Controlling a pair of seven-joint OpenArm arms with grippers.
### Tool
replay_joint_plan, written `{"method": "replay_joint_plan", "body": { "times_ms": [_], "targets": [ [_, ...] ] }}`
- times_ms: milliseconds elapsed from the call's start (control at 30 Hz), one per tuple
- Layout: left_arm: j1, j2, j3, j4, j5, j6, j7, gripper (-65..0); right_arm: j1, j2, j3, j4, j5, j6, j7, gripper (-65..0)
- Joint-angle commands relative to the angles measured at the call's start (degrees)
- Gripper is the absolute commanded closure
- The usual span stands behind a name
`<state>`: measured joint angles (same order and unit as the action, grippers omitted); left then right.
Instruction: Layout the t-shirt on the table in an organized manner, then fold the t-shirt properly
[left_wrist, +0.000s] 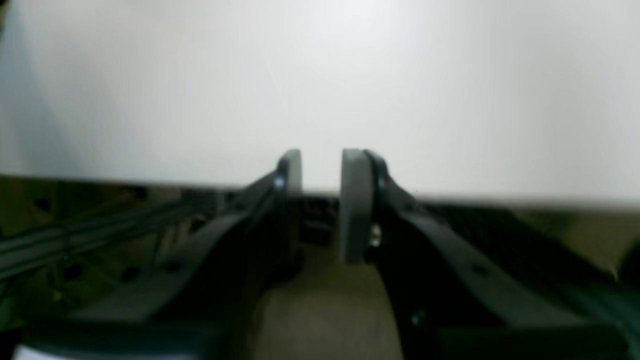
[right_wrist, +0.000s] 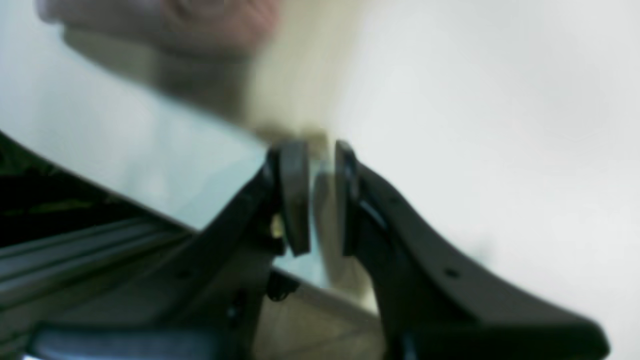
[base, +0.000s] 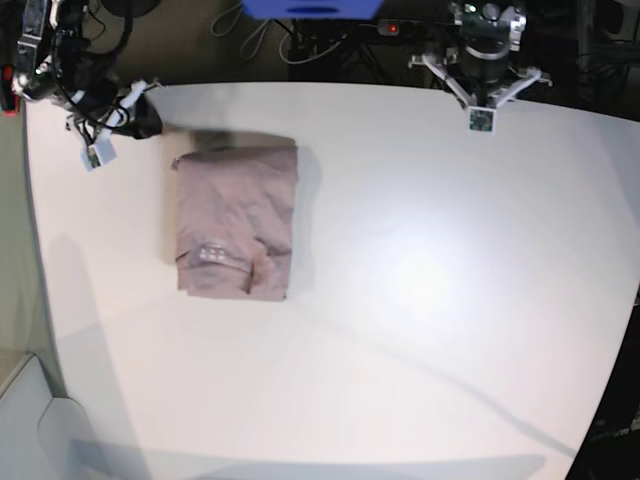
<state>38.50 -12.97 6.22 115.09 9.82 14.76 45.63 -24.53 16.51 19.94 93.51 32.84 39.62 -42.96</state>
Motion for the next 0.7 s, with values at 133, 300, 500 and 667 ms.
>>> {"method": "replay_joint_plan", "body": {
  "times_ms": [133,300,500,667],
  "targets": [
    [2.77,0.18,6.66,1.00,0.07,0.66,-1.10,-11.8,-4.70,0.50,6.47,1.47,0.96,0.38,1.16,-6.7],
    [5.06,2.11,10.88,1.00,-0.02,0.66,-1.10,-0.2,-8.83,-0.73,13.95,1.56,0.96,0.38,1.16,0.0],
    [8.31,3.35,13.52,0.91,-0.02,0.66,-1.10,0.0,-14.28,-0.73,21.24,1.47,0.87,0.38,1.16,0.0],
    [10.69,3.17,15.36,0.30,-0.11,0.66,-1.01,0.0,-18.15,-0.82,26.25,0.42,-2.29,0.38,1.16,0.0]
  ]
}}
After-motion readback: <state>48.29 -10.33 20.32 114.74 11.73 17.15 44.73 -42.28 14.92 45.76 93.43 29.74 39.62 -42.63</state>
